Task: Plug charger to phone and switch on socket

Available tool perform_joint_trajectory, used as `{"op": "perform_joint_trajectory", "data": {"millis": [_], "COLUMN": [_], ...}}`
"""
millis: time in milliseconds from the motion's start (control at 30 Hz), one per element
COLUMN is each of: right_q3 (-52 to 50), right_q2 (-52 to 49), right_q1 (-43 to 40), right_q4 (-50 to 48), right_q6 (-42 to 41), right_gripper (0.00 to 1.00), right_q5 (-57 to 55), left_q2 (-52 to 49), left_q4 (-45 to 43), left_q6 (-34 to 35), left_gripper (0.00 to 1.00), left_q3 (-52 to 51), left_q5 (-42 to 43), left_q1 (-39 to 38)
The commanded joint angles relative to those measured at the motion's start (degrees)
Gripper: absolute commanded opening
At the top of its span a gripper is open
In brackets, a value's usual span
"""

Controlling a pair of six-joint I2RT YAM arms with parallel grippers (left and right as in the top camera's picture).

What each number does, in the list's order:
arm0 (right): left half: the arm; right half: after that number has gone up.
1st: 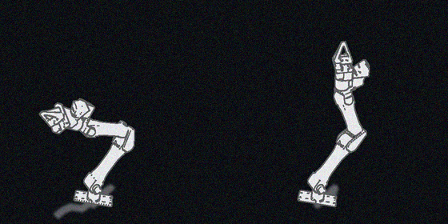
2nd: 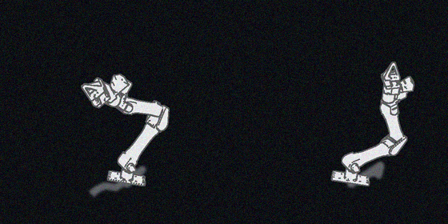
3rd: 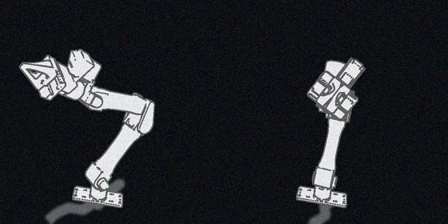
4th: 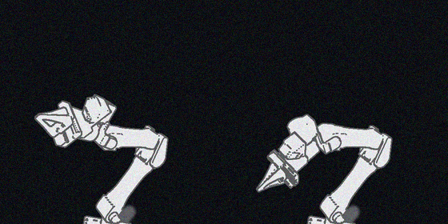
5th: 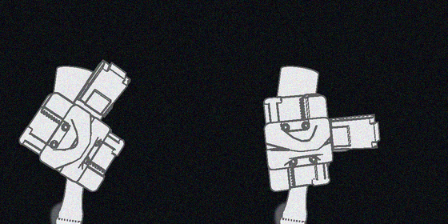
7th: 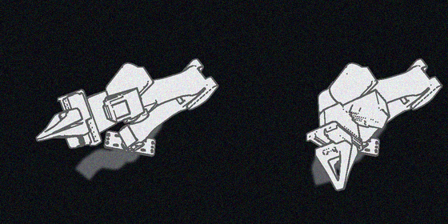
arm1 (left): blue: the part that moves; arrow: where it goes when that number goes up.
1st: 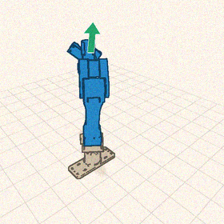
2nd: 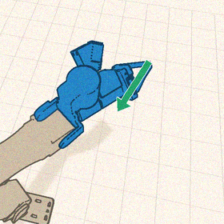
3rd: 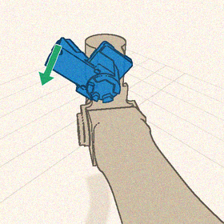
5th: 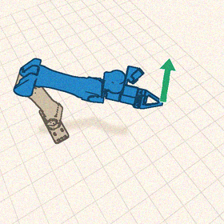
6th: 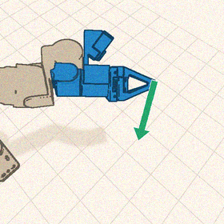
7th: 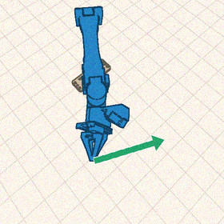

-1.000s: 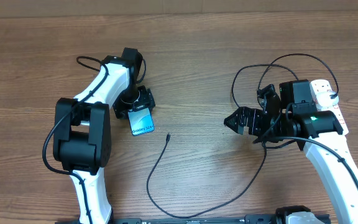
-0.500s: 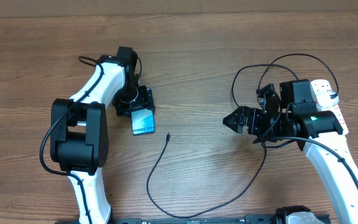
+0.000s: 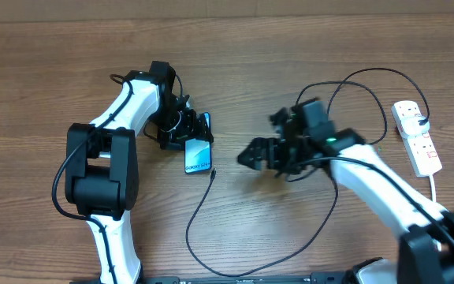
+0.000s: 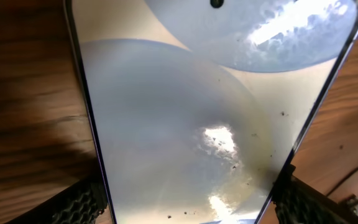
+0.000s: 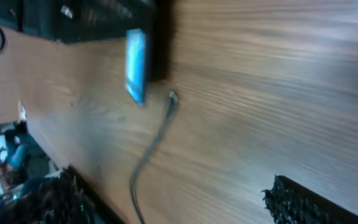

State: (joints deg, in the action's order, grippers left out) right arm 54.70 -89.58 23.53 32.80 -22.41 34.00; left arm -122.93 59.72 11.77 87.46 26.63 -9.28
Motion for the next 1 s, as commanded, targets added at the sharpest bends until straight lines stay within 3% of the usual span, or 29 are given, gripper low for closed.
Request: {"op": "perform_joint_trajectory", "data": {"millis": [0, 267, 367, 500, 767, 967], "right_q3": [0.8, 0.8, 0.8, 0.8, 0.8, 0.8], "right_q2": [-5.3, -15.7, -16.5, -16.4, -16.2, -16.2], "right_q1": [5.9, 12.3, 12.1, 11.0, 9.5, 9.4], "right_q4": [-8.5, -24.8, -24.5, -23.6, -21.8, -21.5], "right_q6": [-8.8, -11.5, -11.5, -12.0, -11.9, -11.9], "right_gripper": [0.98, 0.95, 0.95, 1.0, 1.0, 1.0], "right_q5": [-2.3, -9.5, -10.8, -9.9, -9.7, -9.7], "left_q2": [-2.4, -2.4, -2.4, -2.4, -2.4, -2.4], "left_q4": [0.5, 1.6, 0.9, 0.1, -0.5, -0.3], "left_q6": [-1.5, -4.5, -4.2, 0.8, 5.4, 11.7], "left_gripper": [0.8, 0.81, 0.86, 1.0, 0.99, 1.0], "left_q3": [-1.2, -1.2, -1.2, -1.2, -1.2, -1.2], "left_q5": [2.0, 4.3, 4.2, -0.7, -3.7, -15.5], "left_q1": [-0.5, -0.5, -0.5, -0.5, -0.8, -4.0]}}
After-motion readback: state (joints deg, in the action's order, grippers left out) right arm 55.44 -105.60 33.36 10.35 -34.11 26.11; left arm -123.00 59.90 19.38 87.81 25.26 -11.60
